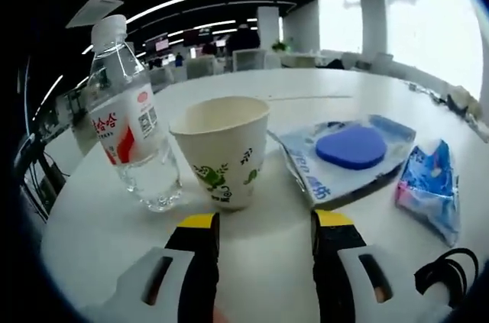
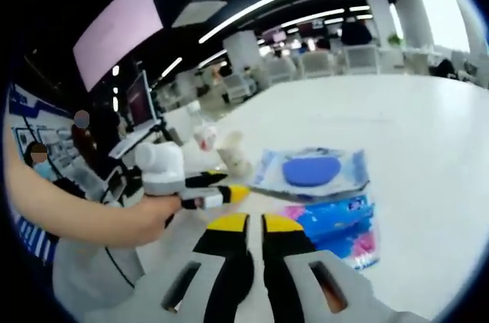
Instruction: Arrange the tabletop items into an orderly group along one side of the table until the central work area is clear of visible clutter.
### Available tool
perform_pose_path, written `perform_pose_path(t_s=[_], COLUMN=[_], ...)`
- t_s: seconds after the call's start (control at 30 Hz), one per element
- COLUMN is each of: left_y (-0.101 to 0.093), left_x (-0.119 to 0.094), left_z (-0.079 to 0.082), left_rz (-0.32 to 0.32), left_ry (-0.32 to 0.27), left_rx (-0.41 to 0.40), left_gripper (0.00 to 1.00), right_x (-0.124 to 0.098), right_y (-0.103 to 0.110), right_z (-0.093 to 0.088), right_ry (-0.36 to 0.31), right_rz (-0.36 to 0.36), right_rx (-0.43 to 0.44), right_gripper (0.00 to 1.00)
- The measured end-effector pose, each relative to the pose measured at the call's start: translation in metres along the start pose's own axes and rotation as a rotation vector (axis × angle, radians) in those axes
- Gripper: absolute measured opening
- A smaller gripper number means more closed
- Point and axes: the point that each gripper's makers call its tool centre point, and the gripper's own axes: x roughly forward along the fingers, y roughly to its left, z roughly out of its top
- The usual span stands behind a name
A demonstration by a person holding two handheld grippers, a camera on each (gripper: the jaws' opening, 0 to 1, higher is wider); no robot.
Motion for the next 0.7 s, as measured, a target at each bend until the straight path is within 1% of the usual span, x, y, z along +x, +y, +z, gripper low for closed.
perform_pose_path(t_s=[0.27, 0.43, 0.63, 0.7], left_y=[0.003, 0.003, 0.007, 0.007], left_x=[0.002, 0.0, -0.013, -0.019], left_z=[0.001, 0.0, -0.003, -0.003], left_rz=[0.003, 0.007, 0.009, 0.008], left_ry=[0.0, 0.002, 0.006, 0.008], left_rx=[-0.01, -0.017, -0.025, -0.013], left_gripper=[0.43, 0.43, 0.43, 0.43], right_x=[0.004, 0.003, -0.001, -0.003], right_y=[0.002, 0.001, -0.002, -0.003], right_z=[0.004, 0.004, 0.008, 0.009], right_ry=[-0.009, -0.012, -0.041, -0.052], right_rz=[0.015, 0.016, 0.015, 0.015], right_rx=[0.003, 0.005, 0.02, 0.023], right_gripper=[0.03, 0.03, 0.04, 0.05])
